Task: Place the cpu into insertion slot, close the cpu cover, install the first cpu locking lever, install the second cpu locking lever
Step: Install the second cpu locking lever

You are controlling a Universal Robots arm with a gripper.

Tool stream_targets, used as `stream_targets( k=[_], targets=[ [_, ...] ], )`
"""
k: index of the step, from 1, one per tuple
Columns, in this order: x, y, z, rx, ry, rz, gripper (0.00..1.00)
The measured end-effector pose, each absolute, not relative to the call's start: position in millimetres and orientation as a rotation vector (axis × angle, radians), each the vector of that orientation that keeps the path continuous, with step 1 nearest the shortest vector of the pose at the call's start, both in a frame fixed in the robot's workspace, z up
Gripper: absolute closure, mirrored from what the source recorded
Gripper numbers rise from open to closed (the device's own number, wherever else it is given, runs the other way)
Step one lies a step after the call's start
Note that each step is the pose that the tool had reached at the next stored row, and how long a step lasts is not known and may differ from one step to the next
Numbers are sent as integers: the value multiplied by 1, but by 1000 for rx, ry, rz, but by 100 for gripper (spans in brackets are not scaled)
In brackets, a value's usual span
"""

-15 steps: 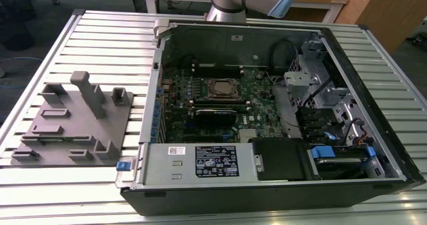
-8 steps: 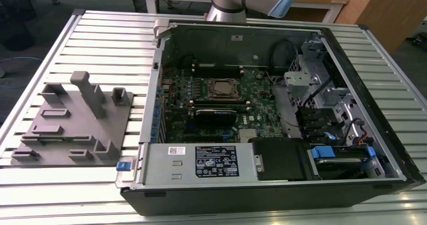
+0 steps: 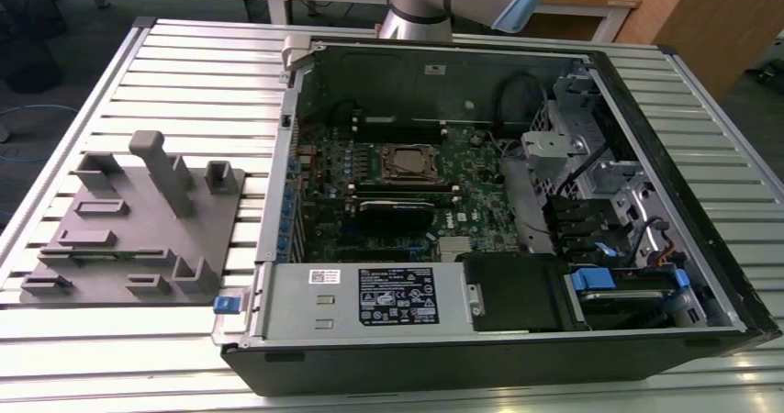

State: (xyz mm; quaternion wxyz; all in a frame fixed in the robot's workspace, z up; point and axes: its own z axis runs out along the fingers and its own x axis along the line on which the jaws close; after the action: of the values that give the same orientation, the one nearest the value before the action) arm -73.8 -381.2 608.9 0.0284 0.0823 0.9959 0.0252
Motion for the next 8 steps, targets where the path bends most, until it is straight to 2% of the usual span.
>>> stream_targets(
  k=[8],
  targets=[
    [-74, -381, 608, 254, 3073, 81, 89]
  ],
)
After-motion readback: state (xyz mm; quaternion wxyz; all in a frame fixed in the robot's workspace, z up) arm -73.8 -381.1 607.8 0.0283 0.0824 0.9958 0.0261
